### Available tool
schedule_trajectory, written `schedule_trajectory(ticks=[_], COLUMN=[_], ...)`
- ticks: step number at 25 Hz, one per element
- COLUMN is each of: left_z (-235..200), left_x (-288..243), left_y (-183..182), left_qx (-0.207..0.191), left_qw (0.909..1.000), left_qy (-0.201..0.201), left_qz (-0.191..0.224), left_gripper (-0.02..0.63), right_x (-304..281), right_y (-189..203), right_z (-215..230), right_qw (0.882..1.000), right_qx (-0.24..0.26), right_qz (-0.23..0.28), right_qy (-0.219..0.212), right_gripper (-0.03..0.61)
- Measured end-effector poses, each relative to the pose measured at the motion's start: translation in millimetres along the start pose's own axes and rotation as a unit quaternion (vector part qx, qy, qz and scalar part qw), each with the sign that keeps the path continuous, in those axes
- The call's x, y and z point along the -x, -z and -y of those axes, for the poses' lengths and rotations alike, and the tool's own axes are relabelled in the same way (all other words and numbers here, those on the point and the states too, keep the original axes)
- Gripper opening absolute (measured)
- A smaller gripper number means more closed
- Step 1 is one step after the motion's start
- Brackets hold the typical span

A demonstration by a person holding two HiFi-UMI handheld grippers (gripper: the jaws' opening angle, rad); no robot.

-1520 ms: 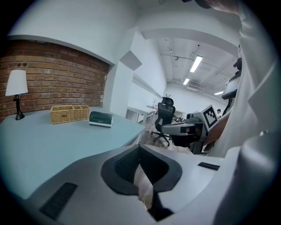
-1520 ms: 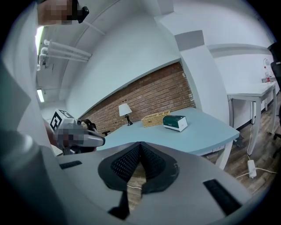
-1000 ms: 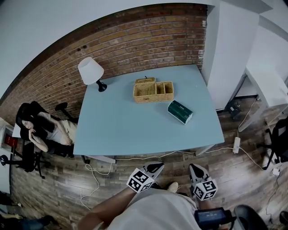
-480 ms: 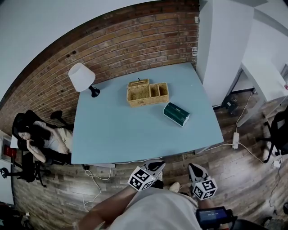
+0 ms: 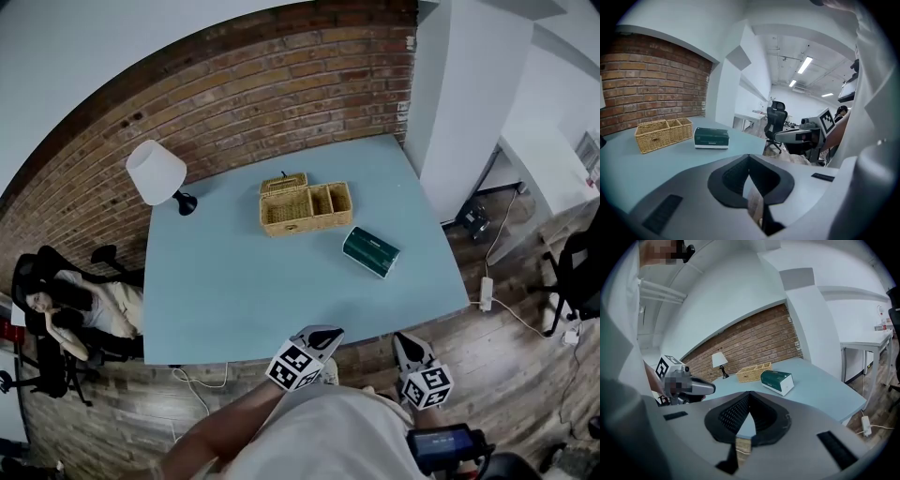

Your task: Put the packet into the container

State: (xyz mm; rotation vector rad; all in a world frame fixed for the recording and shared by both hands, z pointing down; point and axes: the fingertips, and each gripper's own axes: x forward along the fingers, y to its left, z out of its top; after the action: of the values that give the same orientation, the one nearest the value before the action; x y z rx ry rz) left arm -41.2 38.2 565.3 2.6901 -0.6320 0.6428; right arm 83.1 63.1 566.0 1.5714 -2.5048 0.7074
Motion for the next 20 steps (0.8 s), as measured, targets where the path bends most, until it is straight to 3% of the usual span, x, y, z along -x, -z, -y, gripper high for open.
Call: schedule_trajectory(ticks=[7,20], left_z=[-34.1,-60.2], left_x=[3.4,-8.2], left_y=[-18.7,-17.3], left_qx=[-0.025,-0.056], left_qw=[0.9995,0.997], left_qy=[0.02,0.049], left_qz=[0.002,-0.02], left_gripper=[0.011,0.011], right_x=[-29.3,-38.5], right_y=[-20.3,-20.6], right_z=[-2.1,4.4], right_qw=[1.0,0.998], right_qx=[0.001,-0.021], right_qz=[0.01,0.005], right_qy=[0.026,0.065], right_gripper=[0.008,0.008])
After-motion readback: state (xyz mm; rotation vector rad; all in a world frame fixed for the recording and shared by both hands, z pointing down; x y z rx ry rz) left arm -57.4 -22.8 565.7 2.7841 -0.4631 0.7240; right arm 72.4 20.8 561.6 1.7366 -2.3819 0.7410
